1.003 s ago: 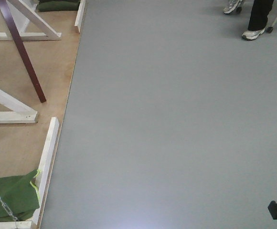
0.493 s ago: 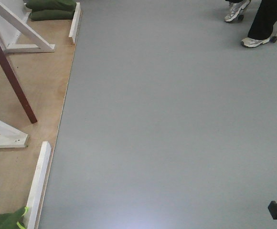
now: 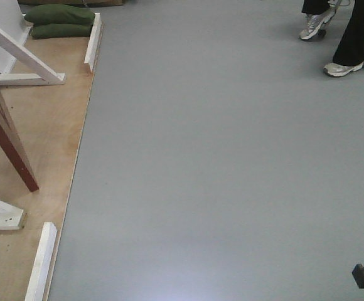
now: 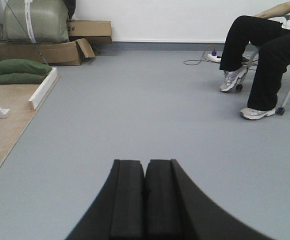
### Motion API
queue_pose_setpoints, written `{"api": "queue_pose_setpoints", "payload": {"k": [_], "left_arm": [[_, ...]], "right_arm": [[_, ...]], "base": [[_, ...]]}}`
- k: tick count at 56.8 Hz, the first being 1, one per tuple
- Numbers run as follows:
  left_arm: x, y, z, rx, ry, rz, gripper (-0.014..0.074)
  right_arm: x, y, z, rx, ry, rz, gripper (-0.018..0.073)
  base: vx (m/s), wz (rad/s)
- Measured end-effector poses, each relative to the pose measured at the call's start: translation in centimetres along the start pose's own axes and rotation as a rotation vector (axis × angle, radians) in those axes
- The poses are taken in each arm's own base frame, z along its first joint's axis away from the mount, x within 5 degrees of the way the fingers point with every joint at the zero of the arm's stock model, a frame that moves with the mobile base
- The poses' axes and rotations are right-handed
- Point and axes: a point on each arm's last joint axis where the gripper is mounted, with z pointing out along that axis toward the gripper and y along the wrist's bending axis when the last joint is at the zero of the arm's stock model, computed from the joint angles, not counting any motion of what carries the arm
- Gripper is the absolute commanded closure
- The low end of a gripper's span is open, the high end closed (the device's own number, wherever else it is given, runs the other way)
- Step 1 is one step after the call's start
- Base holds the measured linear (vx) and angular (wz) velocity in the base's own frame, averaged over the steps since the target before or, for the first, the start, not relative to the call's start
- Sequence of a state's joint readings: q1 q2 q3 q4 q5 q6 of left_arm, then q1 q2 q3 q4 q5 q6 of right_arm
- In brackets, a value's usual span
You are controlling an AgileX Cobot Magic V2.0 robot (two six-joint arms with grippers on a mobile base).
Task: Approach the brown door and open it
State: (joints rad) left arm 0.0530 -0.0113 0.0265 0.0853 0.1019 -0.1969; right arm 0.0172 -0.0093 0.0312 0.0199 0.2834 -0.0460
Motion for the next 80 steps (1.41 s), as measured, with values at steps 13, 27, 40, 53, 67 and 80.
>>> {"api": "queue_pose_setpoints", "payload": {"k": [13,27,40,53,67,80], "left_arm": [[0.00,0.00,0.00,0.000,0.000,0.000,0.0600],[0.00,0.00,0.00,0.000,0.000,0.000,0.0600],[0.00,0.00,0.00,0.000,0.000,0.000,0.0600],[0.00,0.00,0.00,0.000,0.000,0.000,0.0600],[0.00,0.00,0.00,0.000,0.000,0.000,0.0600],[0.00,0.00,0.00,0.000,0.000,0.000,0.0600]], "right_arm": [[0.00,0.00,0.00,0.000,0.000,0.000,0.0559],[0.00,0.00,0.00,0.000,0.000,0.000,0.0559],[0.00,0.00,0.00,0.000,0.000,0.000,0.0559],[0.00,0.00,0.00,0.000,0.000,0.000,0.0559],[0.00,0.00,0.00,0.000,0.000,0.000,0.0559],[0.00,0.00,0.00,0.000,0.000,0.000,0.0559]], "base": [[0.34,0.00],[0.34,-0.01],[0.33,0.01],[0.31,0.02],[0.27,0.03],[0.24,0.04]]}}
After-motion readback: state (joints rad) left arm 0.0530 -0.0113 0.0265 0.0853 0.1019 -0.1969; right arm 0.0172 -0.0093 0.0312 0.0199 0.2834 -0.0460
